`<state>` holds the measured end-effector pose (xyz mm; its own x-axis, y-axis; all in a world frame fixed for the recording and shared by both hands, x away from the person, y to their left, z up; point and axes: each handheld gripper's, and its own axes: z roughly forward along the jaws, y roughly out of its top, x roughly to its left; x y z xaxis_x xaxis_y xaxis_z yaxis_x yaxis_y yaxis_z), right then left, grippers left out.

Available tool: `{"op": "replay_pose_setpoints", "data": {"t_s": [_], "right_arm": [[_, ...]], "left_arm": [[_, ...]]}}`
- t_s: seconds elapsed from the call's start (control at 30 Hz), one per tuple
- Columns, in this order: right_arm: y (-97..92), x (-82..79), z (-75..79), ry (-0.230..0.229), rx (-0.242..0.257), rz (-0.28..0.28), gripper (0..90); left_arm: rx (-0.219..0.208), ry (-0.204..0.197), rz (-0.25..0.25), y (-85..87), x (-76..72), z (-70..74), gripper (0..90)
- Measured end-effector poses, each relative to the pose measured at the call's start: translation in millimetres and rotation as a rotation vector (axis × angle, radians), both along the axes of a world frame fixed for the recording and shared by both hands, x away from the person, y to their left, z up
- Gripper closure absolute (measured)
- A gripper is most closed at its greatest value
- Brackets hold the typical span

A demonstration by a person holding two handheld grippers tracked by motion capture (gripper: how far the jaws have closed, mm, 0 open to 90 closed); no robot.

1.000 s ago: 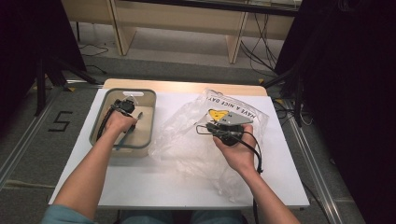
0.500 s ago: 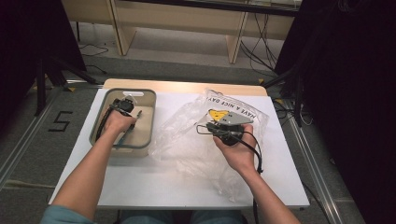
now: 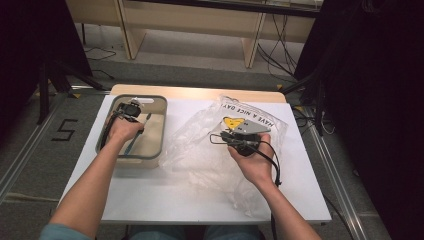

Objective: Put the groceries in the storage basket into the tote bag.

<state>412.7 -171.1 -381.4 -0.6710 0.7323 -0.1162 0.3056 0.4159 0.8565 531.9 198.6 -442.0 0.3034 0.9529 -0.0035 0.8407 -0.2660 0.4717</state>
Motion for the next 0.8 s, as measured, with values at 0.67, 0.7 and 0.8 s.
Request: {"op": "replay_pose_setpoints", "data": {"t_s": [0.67, 0.7, 0.8], "right_arm": [[1.1, -0.4, -0.2, -0.002, -0.002, 0.001, 90.0], [1.2, -0.5, -0.1, -0.001, -0.002, 0.000, 90.0], [1.3, -0.4, -0.3, -0.001, -0.003, 0.000, 90.0]], "left_arm": [[-0.023, -0.075, 0.014, 8.1, -8.7, 17.9, 78.9], [-0.025, -0.080, 0.016, 8.3, -9.0, 18.9, 78.9], [-0.028, -0.092, 0.011, 8.1, -9.4, 22.0, 78.9]]}}
